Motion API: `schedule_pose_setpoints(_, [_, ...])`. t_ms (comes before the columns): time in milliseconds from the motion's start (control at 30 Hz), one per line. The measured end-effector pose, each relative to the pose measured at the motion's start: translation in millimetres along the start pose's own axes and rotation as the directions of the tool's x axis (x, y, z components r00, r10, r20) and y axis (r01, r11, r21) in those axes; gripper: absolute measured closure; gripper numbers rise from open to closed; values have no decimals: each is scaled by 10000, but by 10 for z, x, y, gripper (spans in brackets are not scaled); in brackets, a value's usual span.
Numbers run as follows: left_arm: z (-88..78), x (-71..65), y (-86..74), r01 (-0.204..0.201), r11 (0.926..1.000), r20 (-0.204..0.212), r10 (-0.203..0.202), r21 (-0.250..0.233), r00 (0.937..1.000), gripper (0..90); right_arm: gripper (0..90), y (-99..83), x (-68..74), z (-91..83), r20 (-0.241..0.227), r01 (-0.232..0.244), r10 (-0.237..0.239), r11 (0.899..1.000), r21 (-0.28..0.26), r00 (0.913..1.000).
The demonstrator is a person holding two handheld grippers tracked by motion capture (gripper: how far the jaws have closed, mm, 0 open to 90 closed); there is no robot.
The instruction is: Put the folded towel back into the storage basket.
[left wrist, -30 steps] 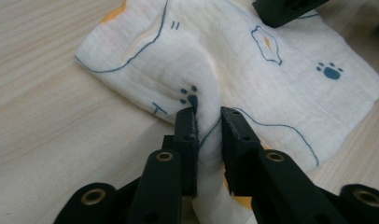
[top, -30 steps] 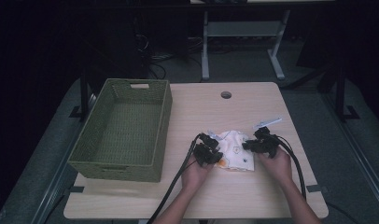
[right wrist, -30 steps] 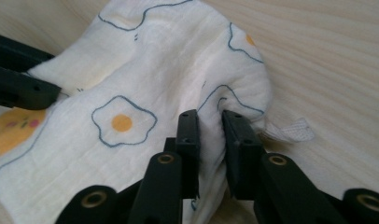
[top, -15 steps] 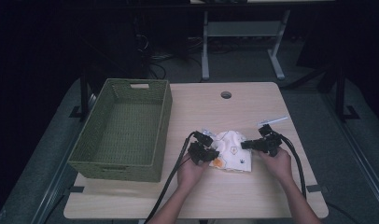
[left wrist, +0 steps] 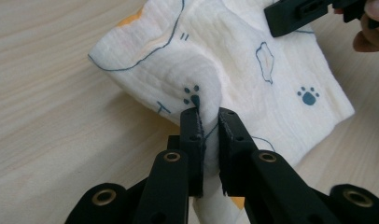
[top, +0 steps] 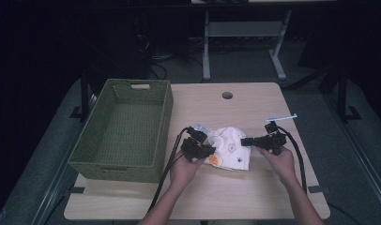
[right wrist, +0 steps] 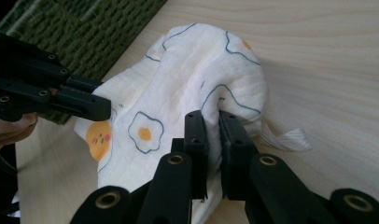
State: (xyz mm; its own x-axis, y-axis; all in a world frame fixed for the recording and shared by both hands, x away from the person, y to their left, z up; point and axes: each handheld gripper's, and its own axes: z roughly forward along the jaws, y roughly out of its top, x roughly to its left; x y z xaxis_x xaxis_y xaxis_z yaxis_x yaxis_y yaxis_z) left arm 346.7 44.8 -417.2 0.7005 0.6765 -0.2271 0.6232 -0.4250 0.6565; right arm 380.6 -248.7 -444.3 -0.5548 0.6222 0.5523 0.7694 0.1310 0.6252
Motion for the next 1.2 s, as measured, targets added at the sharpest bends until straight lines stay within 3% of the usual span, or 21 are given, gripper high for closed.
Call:
schedule_pose_setpoints(467, [-240,-17,122,-172,9997,-7,172,-186,9999,824,830,52,61,-46,-552,-471,448,9980,-425,9975])
schedule_pose_setpoints(833, [-536,20,230,-97,9983,185,108,-578,9998,823,829,270,272,-124,-818,-186,126,9971,-733,9966])
schedule_pose_setpoints(1200, [-867,178,311,125,9945,276,-96,-1038,9996,823,829,528,494,-124,-1232,-72,-51,9950,-992,9924])
